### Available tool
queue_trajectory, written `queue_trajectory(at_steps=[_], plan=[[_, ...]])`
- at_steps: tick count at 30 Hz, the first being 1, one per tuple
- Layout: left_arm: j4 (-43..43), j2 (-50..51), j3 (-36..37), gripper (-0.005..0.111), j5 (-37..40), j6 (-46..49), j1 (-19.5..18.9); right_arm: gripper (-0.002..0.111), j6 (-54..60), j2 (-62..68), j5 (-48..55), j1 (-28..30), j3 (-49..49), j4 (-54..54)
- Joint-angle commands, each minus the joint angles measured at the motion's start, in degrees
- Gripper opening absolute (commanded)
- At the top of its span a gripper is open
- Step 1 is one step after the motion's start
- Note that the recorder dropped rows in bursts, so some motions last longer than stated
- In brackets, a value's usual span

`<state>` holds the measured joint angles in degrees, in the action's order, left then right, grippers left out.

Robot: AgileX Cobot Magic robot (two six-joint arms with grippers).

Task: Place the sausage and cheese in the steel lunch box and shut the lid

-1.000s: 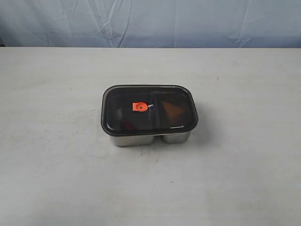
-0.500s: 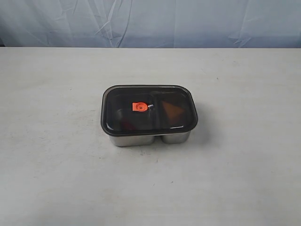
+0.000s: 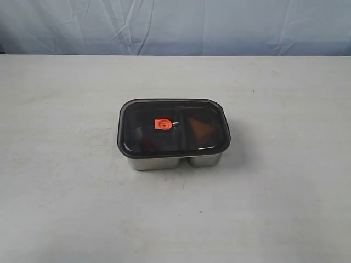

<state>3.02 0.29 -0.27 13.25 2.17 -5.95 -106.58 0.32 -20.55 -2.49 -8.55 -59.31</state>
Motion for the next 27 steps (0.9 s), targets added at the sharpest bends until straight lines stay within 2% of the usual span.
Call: queue_trajectory(at_steps=[1, 5, 7, 9, 13, 15, 18, 22, 24, 27], plan=[[-0.26, -0.29, 0.27, 0.063, -0.4, -0.32, -0.18, -0.001, -8.45, -0.32, -1.33, 0.52, 2.17, -3.17], [-0.26, -0.29, 0.27, 0.063, -0.4, -0.32, -0.18, -0.001, -11.5, -0.32, -0.03, 0.52, 6.31, -1.57], [-0.26, -0.29, 0.27, 0.063, -0.4, -0.32, -0.18, -0.001, -7.27, -0.32, 0.77, 0.52, 7.95, 2.59], [-0.26, -0.29, 0.27, 0.063, -0.4, -0.32, -0.18, -0.001, 2.4, -0.32, -0.3, 0.41, 8.55, 9.68], [-0.26, -0.29, 0.27, 0.063, -0.4, -0.32, -0.18, -0.001, 30.89, -0.32, -6.43, -0.77, 8.55, 26.63], [-0.26, -0.29, 0.27, 0.063, -0.4, -0.32, -0.18, -0.001, 41.78, -0.32, -6.25, -1.96, 8.55, 32.53], [-0.26, -0.29, 0.27, 0.063, -0.4, -0.32, -0.18, -0.001, 50.66, -0.32, 2.53, -4.05, 8.55, 40.83], [-0.26, -0.29, 0.27, 0.063, -0.4, -0.32, -0.18, -0.001, 63.43, -0.32, 27.13, -5.14, 8.55, 53.94], [-0.26, -0.29, 0.27, 0.063, -0.4, -0.32, -0.18, -0.001, 69.97, -0.32, 36.08, -5.14, 8.55, 56.12], [-0.26, -0.29, 0.27, 0.063, -0.4, -0.32, -0.18, -0.001, 76.4, -0.32, 38.92, -4.92, 8.55, 56.25]])
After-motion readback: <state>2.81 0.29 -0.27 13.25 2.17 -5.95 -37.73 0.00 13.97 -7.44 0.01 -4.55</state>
